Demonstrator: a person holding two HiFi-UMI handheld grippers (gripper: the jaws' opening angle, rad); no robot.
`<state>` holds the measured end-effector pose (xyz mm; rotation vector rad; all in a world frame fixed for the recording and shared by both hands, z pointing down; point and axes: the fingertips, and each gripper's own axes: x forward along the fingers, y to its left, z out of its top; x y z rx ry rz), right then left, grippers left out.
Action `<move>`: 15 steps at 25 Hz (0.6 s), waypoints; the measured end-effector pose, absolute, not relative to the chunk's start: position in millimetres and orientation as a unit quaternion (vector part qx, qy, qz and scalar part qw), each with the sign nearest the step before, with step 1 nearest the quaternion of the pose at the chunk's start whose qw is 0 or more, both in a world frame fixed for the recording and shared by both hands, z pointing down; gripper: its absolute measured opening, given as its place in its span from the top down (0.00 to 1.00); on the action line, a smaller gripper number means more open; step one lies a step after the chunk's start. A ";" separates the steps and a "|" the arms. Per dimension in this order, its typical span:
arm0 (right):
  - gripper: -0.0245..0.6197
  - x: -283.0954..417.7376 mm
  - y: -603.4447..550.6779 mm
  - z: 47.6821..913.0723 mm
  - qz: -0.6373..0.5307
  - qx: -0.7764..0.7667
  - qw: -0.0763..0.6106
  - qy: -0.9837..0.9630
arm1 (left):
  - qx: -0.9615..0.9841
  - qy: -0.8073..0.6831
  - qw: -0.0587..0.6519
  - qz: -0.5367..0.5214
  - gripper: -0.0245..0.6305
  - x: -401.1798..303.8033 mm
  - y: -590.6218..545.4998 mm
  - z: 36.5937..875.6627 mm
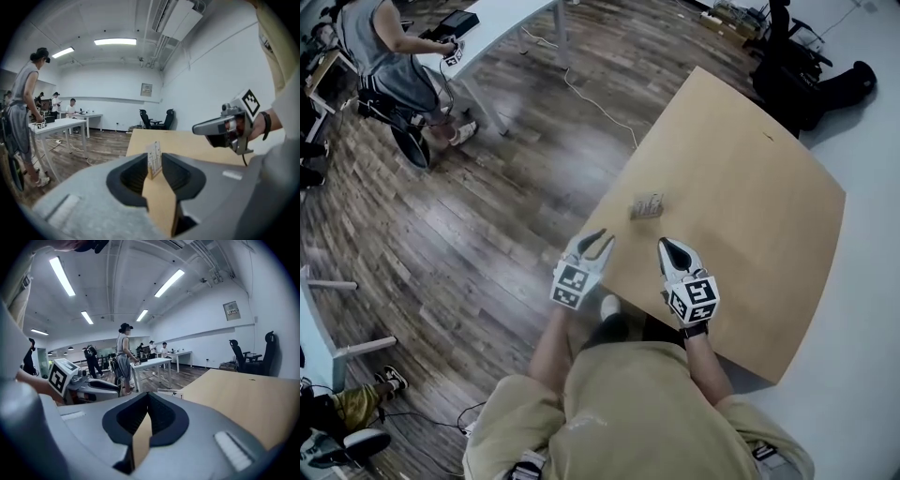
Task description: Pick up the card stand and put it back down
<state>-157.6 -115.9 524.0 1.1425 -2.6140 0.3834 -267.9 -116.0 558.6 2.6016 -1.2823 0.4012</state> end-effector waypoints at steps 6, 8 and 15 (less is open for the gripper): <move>0.95 -149.5 -135.9 550.9 0.157 0.391 0.139 -0.896 | 0.894 -0.397 0.119 0.172 0.74 -263.3 -155.3 599.7; 0.95 -145.8 -144.5 556.0 0.162 0.394 0.138 -0.894 | 0.898 -0.381 0.121 0.182 0.71 -256.6 -167.0 611.5; 0.95 -128.3 -162.4 585.8 0.202 0.390 0.138 -0.888 | 0.910 -0.319 0.115 0.238 0.48 -217.9 -201.5 656.8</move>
